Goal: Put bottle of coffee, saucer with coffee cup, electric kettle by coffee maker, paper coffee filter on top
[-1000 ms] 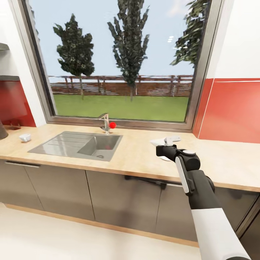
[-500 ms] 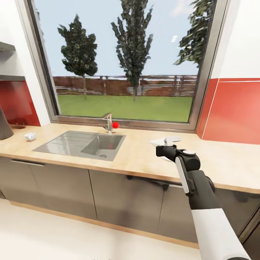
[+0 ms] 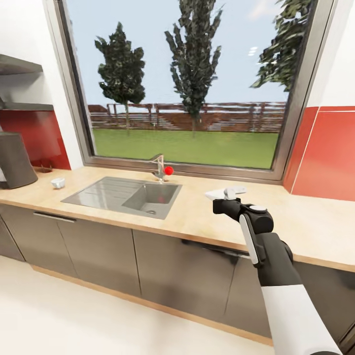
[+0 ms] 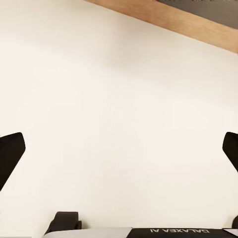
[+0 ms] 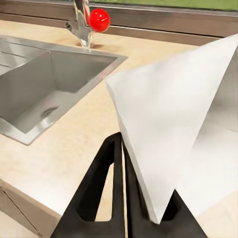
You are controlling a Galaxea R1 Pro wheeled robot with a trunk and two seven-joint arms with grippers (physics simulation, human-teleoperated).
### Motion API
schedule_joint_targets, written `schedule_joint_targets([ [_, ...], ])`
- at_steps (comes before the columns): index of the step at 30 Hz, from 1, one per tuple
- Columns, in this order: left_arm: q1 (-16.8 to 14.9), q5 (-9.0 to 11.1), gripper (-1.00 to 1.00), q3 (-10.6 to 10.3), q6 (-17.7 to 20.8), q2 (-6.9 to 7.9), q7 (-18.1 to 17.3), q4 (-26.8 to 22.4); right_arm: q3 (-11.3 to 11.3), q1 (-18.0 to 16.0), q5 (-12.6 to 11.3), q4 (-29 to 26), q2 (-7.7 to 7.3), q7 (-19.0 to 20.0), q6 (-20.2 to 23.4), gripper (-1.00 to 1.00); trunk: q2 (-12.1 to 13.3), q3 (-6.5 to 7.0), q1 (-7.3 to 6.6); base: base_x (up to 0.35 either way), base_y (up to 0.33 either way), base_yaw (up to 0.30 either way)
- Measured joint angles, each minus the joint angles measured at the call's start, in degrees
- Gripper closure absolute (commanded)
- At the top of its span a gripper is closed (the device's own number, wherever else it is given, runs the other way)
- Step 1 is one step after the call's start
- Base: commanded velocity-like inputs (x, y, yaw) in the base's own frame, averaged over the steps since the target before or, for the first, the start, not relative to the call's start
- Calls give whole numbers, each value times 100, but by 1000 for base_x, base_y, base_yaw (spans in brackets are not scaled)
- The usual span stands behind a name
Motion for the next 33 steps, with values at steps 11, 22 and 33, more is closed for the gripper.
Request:
schedule_joint_targets([
  [11, 0, 0, -100, -2, 2, 0, 0, 0, 8, 2, 0, 0, 0, 0, 0, 100, 0, 0, 0, 2, 0, 247],
  [22, 1, 4, -100, 35, 0, 3, -2, -53, -1, 175, -3, -109, 0, 298, 1, 100, 0, 0, 0, 0, 0, 33],
  [33, 3, 8, -100, 323, -9, 35, -2, -220, -104, 195, -1, -219, -77, 479, 10, 100, 0, 0, 0, 0, 0, 75],
])
